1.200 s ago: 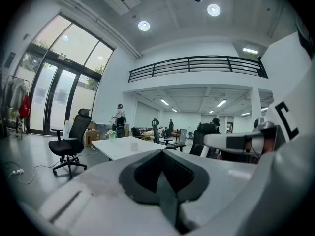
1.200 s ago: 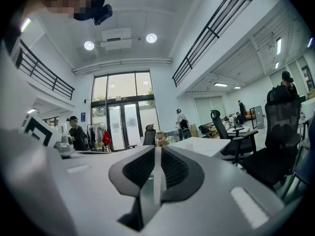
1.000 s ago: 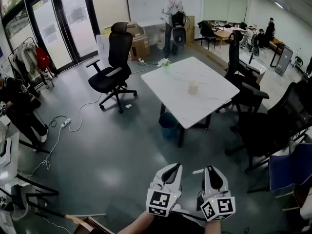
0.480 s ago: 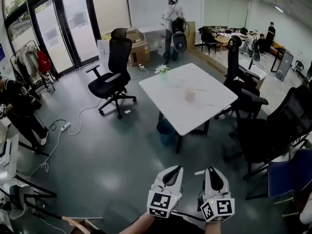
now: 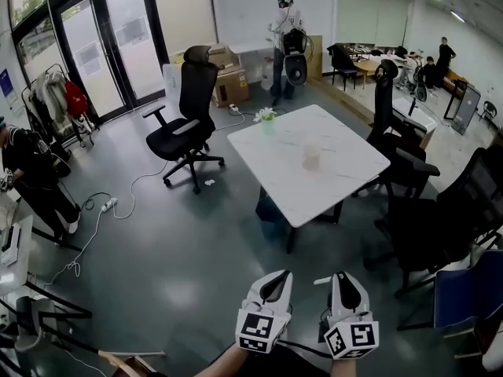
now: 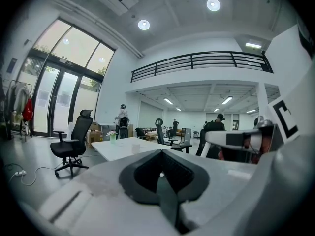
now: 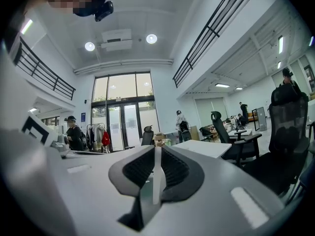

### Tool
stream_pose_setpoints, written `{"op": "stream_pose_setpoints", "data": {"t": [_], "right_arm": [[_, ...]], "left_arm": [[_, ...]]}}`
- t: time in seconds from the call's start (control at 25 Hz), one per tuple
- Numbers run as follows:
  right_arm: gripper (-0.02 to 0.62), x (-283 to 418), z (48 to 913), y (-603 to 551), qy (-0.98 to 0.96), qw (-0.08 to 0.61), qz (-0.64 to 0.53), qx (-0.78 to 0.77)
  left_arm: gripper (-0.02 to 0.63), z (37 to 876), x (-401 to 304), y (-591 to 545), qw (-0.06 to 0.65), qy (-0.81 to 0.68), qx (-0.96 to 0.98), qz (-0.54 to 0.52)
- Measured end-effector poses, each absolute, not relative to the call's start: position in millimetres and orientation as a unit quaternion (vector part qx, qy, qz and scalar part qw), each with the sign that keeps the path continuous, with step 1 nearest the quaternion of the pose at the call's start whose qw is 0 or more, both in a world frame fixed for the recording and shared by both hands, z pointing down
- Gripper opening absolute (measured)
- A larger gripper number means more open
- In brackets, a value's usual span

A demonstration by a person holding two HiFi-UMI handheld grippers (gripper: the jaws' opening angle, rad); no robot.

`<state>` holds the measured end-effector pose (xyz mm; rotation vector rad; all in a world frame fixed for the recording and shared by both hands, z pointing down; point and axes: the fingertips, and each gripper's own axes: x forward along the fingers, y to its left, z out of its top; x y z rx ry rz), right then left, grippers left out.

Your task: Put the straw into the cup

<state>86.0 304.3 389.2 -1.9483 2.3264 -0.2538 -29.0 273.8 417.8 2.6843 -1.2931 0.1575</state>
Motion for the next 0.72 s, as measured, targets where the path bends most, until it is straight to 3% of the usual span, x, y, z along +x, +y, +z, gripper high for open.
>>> {"op": "stream_pose_setpoints", "data": {"t": [0.72], "right_arm": [[0.041,133.4,410.4,101.1,0.770,0.032,-0.097,-0.630]], "left_arm": [[0.002,464.2,4.5,85.5,0.117,-0.435,0.889,0.082]]}}
